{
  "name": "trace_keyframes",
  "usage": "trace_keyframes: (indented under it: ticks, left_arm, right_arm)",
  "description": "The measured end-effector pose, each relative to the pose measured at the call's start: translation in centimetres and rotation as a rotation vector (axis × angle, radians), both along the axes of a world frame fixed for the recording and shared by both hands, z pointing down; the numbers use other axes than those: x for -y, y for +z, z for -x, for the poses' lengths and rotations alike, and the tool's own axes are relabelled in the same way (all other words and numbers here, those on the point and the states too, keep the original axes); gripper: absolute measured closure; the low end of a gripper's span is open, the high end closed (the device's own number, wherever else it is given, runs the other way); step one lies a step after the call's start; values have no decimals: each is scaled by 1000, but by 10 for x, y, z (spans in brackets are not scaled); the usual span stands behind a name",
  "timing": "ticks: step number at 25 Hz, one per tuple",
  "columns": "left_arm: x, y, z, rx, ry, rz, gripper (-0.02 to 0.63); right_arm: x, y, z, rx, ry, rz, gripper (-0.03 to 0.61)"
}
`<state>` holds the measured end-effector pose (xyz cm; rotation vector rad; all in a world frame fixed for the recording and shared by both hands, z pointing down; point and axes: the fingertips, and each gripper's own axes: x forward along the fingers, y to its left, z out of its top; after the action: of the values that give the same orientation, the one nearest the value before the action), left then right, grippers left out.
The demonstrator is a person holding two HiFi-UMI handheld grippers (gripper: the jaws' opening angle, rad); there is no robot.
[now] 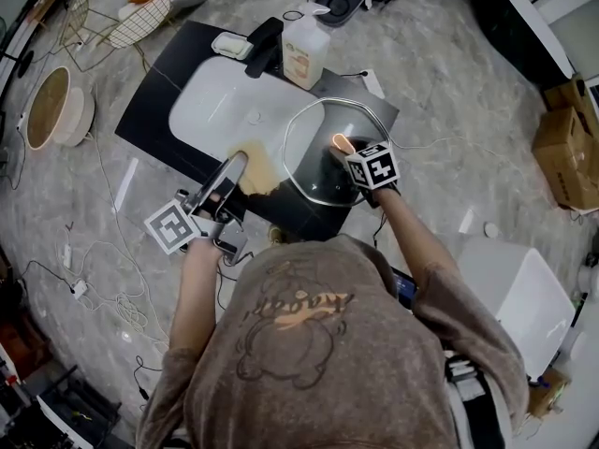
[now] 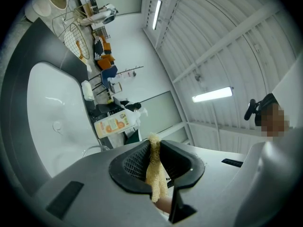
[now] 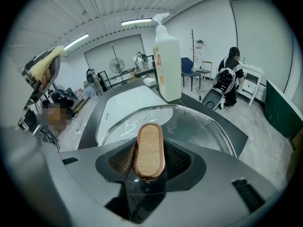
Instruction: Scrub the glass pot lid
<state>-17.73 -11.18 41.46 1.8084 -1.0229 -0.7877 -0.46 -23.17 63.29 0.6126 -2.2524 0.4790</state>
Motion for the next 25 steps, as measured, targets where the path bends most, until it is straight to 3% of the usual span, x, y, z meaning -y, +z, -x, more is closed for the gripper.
trace_keyframes:
  ticks: [18, 25]
  left_arm:
    - [8, 5, -2, -5, 28, 11, 541]
    - [19, 6, -17, 41, 81, -1, 541]
  right_arm:
    - [-1, 4, 0, -27, -19, -11, 399]
    - [6, -61, 8, 129, 19, -61, 397]
